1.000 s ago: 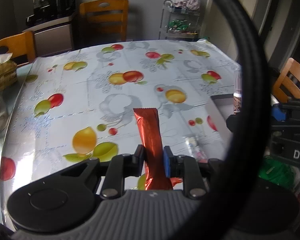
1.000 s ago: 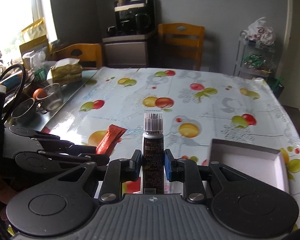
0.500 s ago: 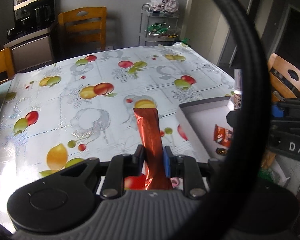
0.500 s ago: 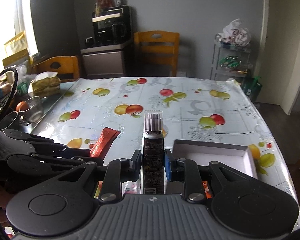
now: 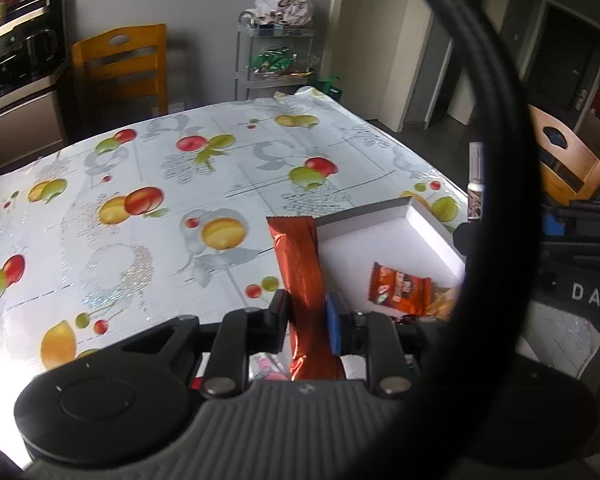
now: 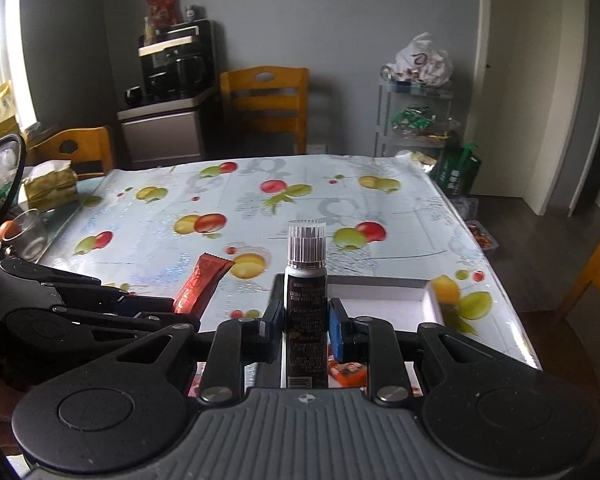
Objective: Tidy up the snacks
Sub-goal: 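Lift and carry the red bar and brown tube over the white box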
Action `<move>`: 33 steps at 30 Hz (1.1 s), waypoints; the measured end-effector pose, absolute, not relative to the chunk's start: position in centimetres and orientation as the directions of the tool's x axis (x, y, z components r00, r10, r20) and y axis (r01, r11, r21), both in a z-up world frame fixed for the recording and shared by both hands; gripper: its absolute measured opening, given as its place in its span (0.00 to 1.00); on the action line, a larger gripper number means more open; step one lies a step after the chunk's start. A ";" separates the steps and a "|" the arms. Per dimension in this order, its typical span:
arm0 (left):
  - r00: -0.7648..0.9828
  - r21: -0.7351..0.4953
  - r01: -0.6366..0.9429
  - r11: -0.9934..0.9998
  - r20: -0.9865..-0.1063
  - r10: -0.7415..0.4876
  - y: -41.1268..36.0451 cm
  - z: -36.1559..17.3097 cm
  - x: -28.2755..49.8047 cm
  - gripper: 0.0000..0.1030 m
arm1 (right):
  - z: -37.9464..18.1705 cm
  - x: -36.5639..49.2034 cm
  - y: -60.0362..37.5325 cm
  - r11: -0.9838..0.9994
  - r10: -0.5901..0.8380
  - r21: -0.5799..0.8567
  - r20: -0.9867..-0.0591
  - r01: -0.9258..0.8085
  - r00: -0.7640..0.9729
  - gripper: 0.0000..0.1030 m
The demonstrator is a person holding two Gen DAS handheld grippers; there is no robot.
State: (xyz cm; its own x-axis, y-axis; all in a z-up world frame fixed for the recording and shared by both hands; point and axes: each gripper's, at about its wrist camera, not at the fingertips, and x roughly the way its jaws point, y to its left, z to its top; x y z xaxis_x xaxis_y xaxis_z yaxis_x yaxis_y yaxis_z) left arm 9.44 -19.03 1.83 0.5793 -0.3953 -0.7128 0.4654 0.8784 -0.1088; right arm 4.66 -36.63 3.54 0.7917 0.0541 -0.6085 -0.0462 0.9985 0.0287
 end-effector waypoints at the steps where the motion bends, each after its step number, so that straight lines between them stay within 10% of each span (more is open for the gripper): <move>1: 0.577 -0.108 0.471 0.875 -0.712 -0.399 -19.4 1.9 9.5 0.16 | 3.5 4.6 -37.0 0.999 0.047 0.029 -0.607 -0.037 0.793 0.24; 33: 0.493 -0.136 0.566 0.813 -0.734 -0.467 -27.2 0.2 10.9 0.16 | 1.0 4.7 -42.4 0.999 -0.049 -0.018 -0.673 0.050 0.738 0.25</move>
